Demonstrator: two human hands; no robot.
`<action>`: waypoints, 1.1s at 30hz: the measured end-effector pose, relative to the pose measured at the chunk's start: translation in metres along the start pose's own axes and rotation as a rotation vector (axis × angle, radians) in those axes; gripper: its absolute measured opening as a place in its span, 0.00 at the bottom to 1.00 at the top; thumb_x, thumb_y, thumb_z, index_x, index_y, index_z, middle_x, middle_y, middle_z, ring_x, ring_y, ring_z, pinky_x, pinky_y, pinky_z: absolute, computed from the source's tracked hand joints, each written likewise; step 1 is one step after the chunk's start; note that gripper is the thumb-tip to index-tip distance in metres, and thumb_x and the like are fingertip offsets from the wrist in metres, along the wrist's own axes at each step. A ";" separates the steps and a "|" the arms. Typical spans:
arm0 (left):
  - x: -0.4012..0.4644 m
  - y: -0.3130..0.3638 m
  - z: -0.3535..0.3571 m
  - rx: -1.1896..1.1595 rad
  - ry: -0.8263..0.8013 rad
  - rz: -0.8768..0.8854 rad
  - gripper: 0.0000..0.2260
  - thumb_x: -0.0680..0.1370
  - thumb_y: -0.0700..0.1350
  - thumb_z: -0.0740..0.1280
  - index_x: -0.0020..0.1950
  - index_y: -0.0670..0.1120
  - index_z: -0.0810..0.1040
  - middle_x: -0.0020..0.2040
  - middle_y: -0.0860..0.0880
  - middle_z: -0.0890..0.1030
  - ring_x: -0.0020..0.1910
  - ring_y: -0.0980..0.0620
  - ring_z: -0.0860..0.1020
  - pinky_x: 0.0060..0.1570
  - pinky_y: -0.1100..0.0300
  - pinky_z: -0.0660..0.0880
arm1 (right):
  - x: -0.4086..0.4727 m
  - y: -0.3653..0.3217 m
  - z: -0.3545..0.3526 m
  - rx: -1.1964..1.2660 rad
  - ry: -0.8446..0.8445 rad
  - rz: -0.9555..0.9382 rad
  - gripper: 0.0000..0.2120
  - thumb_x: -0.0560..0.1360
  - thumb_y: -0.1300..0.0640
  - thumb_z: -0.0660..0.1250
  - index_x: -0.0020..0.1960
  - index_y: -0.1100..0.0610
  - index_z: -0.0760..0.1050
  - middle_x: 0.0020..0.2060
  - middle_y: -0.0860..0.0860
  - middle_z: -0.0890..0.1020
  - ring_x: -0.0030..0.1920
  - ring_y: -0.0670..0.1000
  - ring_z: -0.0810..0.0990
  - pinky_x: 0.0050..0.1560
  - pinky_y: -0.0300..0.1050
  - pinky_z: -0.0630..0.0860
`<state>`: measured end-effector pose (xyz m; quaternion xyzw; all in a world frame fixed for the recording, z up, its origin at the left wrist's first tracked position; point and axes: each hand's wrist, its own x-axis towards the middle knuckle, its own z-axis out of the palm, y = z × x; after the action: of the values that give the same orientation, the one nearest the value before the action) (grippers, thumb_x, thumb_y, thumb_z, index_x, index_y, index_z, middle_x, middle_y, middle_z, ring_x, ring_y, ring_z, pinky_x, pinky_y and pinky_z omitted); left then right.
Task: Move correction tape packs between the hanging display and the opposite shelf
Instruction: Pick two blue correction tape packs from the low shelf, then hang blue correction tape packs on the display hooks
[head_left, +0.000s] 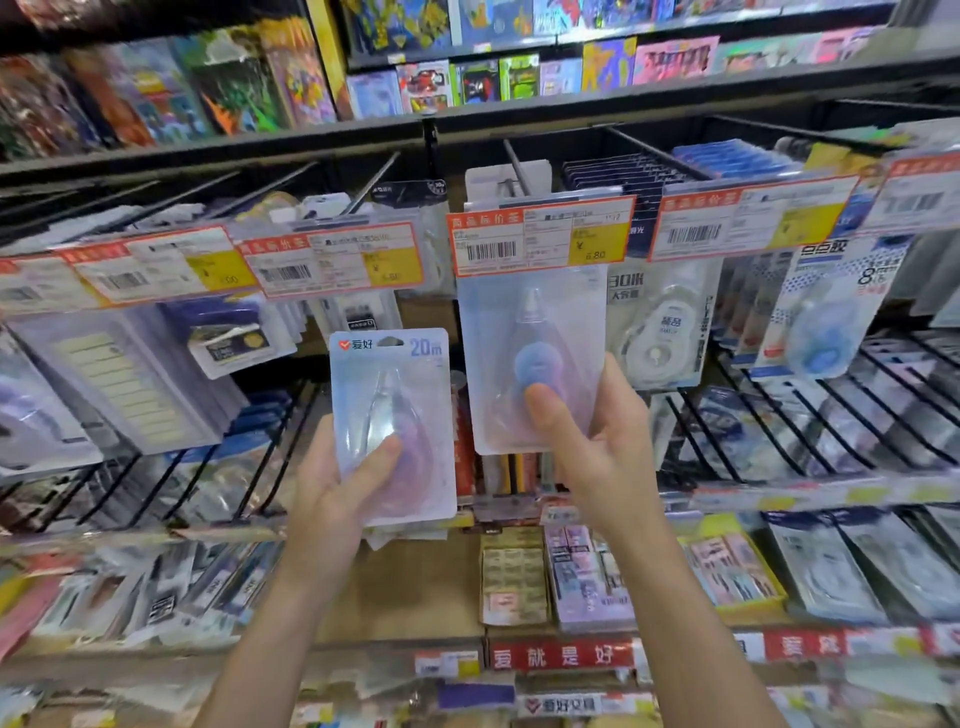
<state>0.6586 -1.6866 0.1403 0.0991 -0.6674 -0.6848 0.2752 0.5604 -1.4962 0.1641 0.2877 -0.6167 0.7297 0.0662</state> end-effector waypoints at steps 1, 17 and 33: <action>0.001 0.000 0.000 0.002 -0.005 -0.001 0.16 0.74 0.47 0.70 0.62 0.47 0.78 0.57 0.45 0.83 0.56 0.46 0.82 0.51 0.53 0.77 | 0.002 -0.001 0.001 0.002 -0.001 -0.003 0.19 0.75 0.44 0.68 0.56 0.57 0.75 0.46 0.49 0.81 0.46 0.50 0.81 0.44 0.47 0.78; 0.005 0.013 -0.015 0.033 0.014 0.020 0.20 0.71 0.54 0.73 0.61 0.49 0.79 0.55 0.48 0.83 0.54 0.48 0.82 0.50 0.55 0.78 | 0.017 -0.001 0.017 0.058 0.060 -0.010 0.15 0.75 0.45 0.69 0.55 0.55 0.76 0.47 0.48 0.82 0.48 0.47 0.80 0.47 0.44 0.79; 0.006 0.010 -0.007 0.049 0.001 0.059 0.15 0.75 0.49 0.70 0.60 0.50 0.78 0.53 0.50 0.83 0.52 0.50 0.82 0.47 0.60 0.79 | 0.010 0.009 0.009 0.055 0.054 0.020 0.10 0.77 0.51 0.69 0.57 0.51 0.77 0.49 0.50 0.83 0.50 0.47 0.82 0.49 0.43 0.80</action>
<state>0.6596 -1.6957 0.1510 0.0862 -0.6866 -0.6597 0.2931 0.5516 -1.5091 0.1622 0.2637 -0.5972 0.7545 0.0676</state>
